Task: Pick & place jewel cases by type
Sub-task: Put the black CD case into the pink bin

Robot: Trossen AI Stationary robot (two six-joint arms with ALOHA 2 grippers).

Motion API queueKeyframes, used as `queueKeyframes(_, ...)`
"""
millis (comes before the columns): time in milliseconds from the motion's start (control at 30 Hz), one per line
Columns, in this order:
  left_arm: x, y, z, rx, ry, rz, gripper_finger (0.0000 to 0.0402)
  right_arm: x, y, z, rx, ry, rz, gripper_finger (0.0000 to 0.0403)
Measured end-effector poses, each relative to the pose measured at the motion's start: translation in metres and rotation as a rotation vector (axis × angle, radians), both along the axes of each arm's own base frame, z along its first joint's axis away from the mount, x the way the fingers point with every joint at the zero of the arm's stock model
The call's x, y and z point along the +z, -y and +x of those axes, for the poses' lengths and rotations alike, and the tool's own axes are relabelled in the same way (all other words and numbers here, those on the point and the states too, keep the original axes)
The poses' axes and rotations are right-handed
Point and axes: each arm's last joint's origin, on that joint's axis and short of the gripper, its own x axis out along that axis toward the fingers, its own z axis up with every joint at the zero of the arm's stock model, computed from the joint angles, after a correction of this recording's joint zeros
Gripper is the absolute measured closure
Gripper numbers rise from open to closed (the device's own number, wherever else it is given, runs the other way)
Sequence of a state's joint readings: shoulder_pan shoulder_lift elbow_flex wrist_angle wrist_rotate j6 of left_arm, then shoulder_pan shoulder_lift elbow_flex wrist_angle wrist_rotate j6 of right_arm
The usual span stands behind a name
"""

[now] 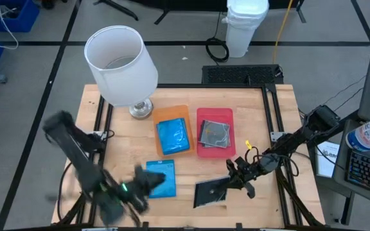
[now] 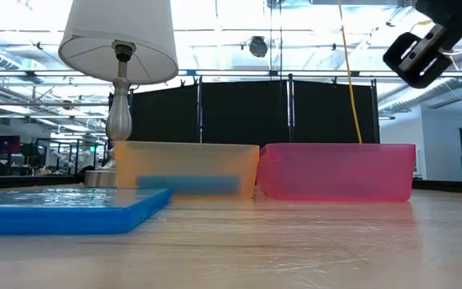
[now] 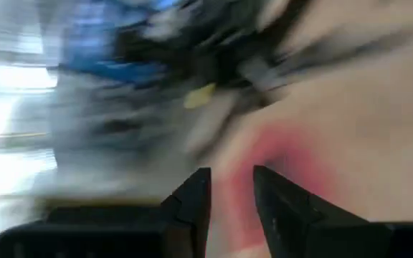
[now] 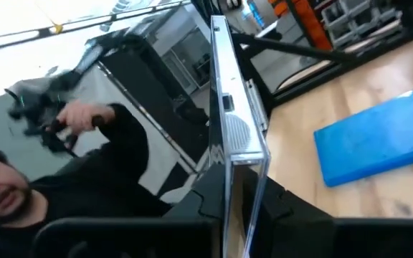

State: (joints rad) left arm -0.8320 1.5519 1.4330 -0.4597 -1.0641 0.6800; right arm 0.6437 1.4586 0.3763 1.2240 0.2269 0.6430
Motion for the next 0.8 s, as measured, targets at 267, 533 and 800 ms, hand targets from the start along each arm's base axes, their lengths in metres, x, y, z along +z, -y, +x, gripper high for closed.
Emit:
queueKeyframes(267, 0.035, -0.122, -0.049, -0.254, -0.252, -0.949, 0.0338, 0.0, 0.002, 0.001, -0.019, 0.035, -0.081, 0.0388)
queueKeyframes(533, -0.059, -0.145, -0.073, -0.23, -0.027, -0.992, 0.0396, 0.021, 0.018, 0.004, -0.062, 0.062, -0.112, 0.0388)
queueKeyframes(800, -0.144, -0.146, -0.085, -0.335, 0.162, -1.151, 0.0359, 0.084, 0.062, 0.011, -0.308, -0.314, -0.316, 0.0388)
